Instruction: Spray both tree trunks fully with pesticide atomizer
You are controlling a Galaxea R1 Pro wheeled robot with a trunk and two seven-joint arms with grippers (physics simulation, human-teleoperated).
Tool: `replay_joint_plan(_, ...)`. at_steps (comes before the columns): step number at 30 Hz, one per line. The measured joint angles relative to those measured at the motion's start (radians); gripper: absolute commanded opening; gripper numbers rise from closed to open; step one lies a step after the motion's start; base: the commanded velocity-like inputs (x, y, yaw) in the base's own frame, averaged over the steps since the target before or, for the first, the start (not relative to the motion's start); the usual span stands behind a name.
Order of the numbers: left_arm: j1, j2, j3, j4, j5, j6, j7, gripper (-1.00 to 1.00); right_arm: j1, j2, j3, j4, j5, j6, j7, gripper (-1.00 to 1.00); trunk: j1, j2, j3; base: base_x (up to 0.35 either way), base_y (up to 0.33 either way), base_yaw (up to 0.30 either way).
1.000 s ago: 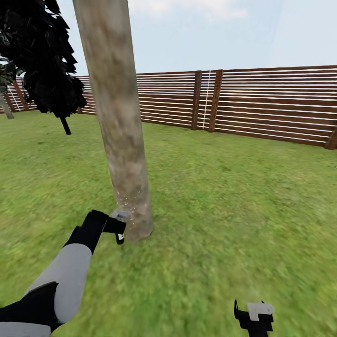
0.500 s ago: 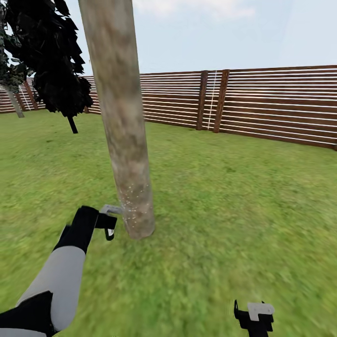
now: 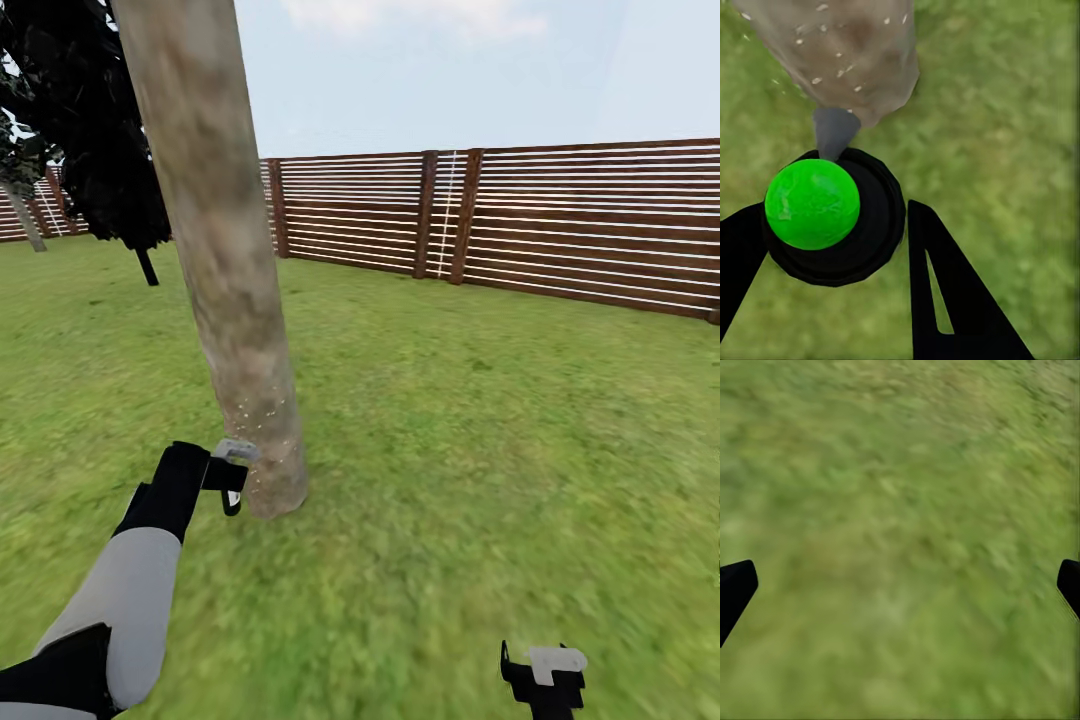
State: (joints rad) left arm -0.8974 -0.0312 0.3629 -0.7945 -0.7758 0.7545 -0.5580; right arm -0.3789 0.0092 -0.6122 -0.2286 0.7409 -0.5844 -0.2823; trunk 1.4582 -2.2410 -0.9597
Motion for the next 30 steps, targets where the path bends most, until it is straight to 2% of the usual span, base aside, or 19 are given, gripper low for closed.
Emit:
replay_joint_plan(3,0.019,0.016,0.003,-0.001,-0.005,-0.001,0.017,-1.00,0.000,0.000,0.000,0.000,0.000,0.000,0.000,1.00,0.000,0.000,0.000,0.038,-0.267,0.002)
replay_joint_plan(6,0.065,0.019,0.004,0.003,0.002,-0.008,0.085,-1.00,0.000,0.000,0.000,0.000,0.000,0.000,0.000,1.00,0.000,0.000,0.000,0.004,-0.271,0.182)
replay_joint_plan(10,0.078,0.000,0.005,0.003,0.056,-0.020,0.101,-1.00,0.000,0.000,0.000,0.000,0.000,0.000,0.000,1.00,0.000,0.000,0.000,0.040,-0.272,0.256)
replay_joint_plan(11,0.078,-0.013,0.002,0.003,0.102,-0.020,0.102,-1.00,0.000,0.000,0.000,0.000,0.000,0.000,0.000,1.00,0.000,0.000,0.000,0.119,-0.271,0.096)
replay_joint_plan(12,0.078,-0.023,-0.001,0.003,0.125,-0.021,0.102,-1.00,0.000,0.000,0.000,0.000,0.000,0.000,0.000,1.00,0.000,0.000,0.000,0.130,-0.270,0.049)
replay_joint_plan(15,0.077,-0.025,0.001,0.002,0.129,-0.025,0.104,-1.00,0.000,0.000,0.000,0.000,0.000,0.000,0.000,1.00,0.000,0.000,0.000,0.138,-0.268,0.014)
replay_joint_plan(16,0.077,-0.014,0.004,-0.001,0.124,-0.027,0.106,-1.00,0.000,0.000,0.000,0.001,0.000,0.000,0.000,1.00,0.000,0.000,0.000,0.141,-0.268,0.002)
replay_joint_plan(19,0.077,0.060,0.004,0.001,0.121,-0.028,0.142,-1.00,0.000,0.000,0.000,0.001,0.000,0.000,0.000,1.00,0.000,0.000,0.000,0.133,-0.268,0.001)
replay_joint_plan(21,0.081,0.085,0.002,0.003,0.128,-0.027,0.148,-1.00,0.000,0.000,0.000,0.001,0.000,0.000,0.000,1.00,0.000,0.000,0.000,0.081,-0.268,0.000)
replay_joint_plan(24,0.085,0.073,-0.004,0.006,0.140,-0.026,0.150,-1.00,0.000,0.000,0.000,0.001,0.000,0.000,0.000,1.00,0.000,0.000,0.000,0.020,-0.268,0.079)
replay_joint_plan(27,0.087,0.027,-0.005,0.005,0.141,-0.025,0.151,-1.00,0.000,0.001,0.000,0.002,0.000,0.000,0.000,1.00,0.000,0.000,0.000,0.002,-0.268,0.258)
replay_joint_plan(30,0.087,0.025,-0.004,0.005,0.133,-0.027,0.151,-1.00,0.000,0.001,0.000,0.002,0.000,0.000,0.000,1.00,0.000,0.000,0.000,0.000,-0.268,0.187)
